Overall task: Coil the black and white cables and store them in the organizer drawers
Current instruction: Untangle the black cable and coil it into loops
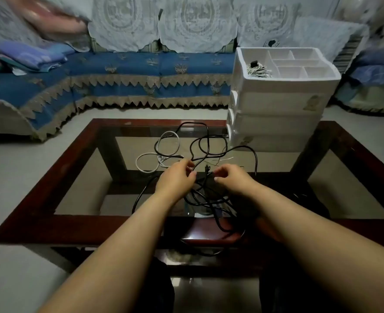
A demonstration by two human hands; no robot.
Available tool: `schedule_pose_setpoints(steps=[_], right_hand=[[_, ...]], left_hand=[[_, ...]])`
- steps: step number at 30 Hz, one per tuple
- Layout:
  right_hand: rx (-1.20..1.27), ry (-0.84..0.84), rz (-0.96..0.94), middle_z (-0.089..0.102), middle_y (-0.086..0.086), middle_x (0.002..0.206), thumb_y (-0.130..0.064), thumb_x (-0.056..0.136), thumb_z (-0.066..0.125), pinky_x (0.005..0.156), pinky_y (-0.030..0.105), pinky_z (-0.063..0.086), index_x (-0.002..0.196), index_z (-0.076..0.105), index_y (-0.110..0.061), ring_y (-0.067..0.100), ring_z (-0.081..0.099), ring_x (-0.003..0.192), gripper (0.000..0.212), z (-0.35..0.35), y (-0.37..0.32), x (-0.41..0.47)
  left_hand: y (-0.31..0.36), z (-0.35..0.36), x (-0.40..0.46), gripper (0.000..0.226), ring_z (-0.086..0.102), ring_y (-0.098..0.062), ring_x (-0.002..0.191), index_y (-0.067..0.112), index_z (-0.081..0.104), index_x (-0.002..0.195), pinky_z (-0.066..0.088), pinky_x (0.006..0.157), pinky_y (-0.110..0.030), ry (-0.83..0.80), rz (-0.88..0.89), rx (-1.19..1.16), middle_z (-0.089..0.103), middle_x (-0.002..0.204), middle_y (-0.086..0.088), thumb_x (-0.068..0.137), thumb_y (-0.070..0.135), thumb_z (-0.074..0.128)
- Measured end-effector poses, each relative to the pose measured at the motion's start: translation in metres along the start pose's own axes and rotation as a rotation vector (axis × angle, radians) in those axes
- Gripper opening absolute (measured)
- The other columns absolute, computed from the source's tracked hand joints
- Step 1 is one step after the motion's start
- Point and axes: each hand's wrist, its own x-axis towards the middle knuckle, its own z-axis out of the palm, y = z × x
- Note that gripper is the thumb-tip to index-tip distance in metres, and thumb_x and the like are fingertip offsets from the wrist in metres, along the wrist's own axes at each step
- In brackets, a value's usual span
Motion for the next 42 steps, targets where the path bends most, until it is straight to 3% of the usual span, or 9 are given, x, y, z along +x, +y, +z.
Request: schedule_pose_setpoints(steps=[8,17,21,24,27,30,34,39,42], right_hand=[[-0.524,-0.257,-0.111,0.055,0.008,0.119,-0.018,0.095,0.043,0.072,0.035,0.043,0.143,0.03,-0.037,0.023,0.056,0.1,0.053,0.027,-0.001,0.024],[-0.758,0.062,-0.291,0.051,0.007,0.118,-0.045,0.088,0.058,0.087,0.038,0.043,0.121,0.052,-0.022,0.026,0.049,0.111,0.041,0.022,0.009,0.031],[-0.497,0.327,-0.354,0.053,-0.003,0.107,-0.045,0.088,0.056,0.091,0.033,0.04,0.105,0.059,-0.023,0.017,0.05,0.106,0.028,0.0,0.002,0.026],[-0.091,0.397,-0.27,0.057,-0.009,0.081,-0.043,0.089,0.058,0.069,0.028,0.048,0.091,0.058,-0.021,0.013,0.057,0.08,0.022,-0.015,-0.008,0.011],[-0.058,0.298,-0.372,0.063,-0.006,0.085,-0.038,0.088,0.061,0.073,0.037,0.053,0.094,0.061,-0.02,0.015,0.06,0.082,0.018,-0.009,-0.022,-0.006],[-0.051,0.073,-0.406,0.069,0.0,0.104,-0.025,0.091,0.059,0.082,0.039,0.052,0.115,0.064,-0.023,0.017,0.063,0.092,0.024,0.004,-0.036,-0.017],[0.05,0.078,-0.354,0.064,-0.004,0.105,-0.021,0.095,0.053,0.081,0.027,0.05,0.115,0.063,-0.021,0.012,0.059,0.095,0.022,-0.004,-0.038,-0.013],[0.196,0.186,-0.445,0.018,0.001,0.155,-0.013,0.091,0.059,0.11,0.041,0.033,0.145,0.023,-0.042,0.018,0.027,0.14,0.071,-0.013,-0.031,0.003],[0.213,0.083,-0.443,0.012,-0.002,0.158,-0.015,0.091,0.057,0.113,0.04,0.021,0.128,0.045,-0.037,0.018,0.015,0.143,0.045,-0.005,-0.032,0.011]], left_hand=[[-0.001,-0.001,0.016,0.036,0.06,-0.021,0.106,0.022,0.053,0.126,0.051,0.091,-0.042,-0.141,-0.063,0.107,0.063,0.12,-0.002,0.092,0.032,0.057],[-0.013,0.01,0.02,0.045,0.06,-0.019,0.107,0.025,0.06,0.12,0.05,0.091,-0.042,-0.249,-0.023,0.155,0.066,0.115,0.001,0.087,0.056,0.055],[0.0,0.009,0.014,0.05,0.039,-0.019,0.127,0.026,0.051,0.13,0.038,0.104,-0.038,0.147,0.087,0.128,0.05,0.133,-0.001,0.089,0.055,0.053],[0.016,-0.001,0.004,0.049,0.045,-0.016,0.114,0.018,0.051,0.119,0.042,0.092,-0.029,0.458,0.06,-0.086,0.05,0.118,0.0,0.088,0.056,0.052],[0.027,-0.007,0.001,0.062,0.059,-0.018,0.098,0.016,0.055,0.106,0.049,0.083,-0.033,0.098,-0.1,-0.579,0.061,0.1,-0.001,0.083,0.069,0.034],[0.029,-0.006,-0.003,0.026,0.064,-0.018,0.095,0.02,0.054,0.105,0.053,0.086,-0.038,0.027,-0.176,-0.775,0.065,0.1,-0.002,0.098,0.042,0.043],[0.027,-0.017,-0.003,0.022,0.063,-0.013,0.074,0.02,0.055,0.105,0.052,0.071,-0.029,0.09,-0.165,-0.728,0.064,0.082,0.0,0.103,0.025,0.033],[0.032,-0.03,-0.015,0.03,0.04,0.001,0.051,0.015,0.056,0.091,0.035,0.048,-0.015,-0.134,0.073,-0.547,0.043,0.064,0.009,0.103,0.031,0.034],[0.038,-0.036,-0.023,0.038,0.034,-0.001,0.045,0.013,0.051,0.079,0.029,0.042,-0.014,-0.31,0.132,-0.618,0.039,0.057,0.008,0.103,0.037,0.033]])
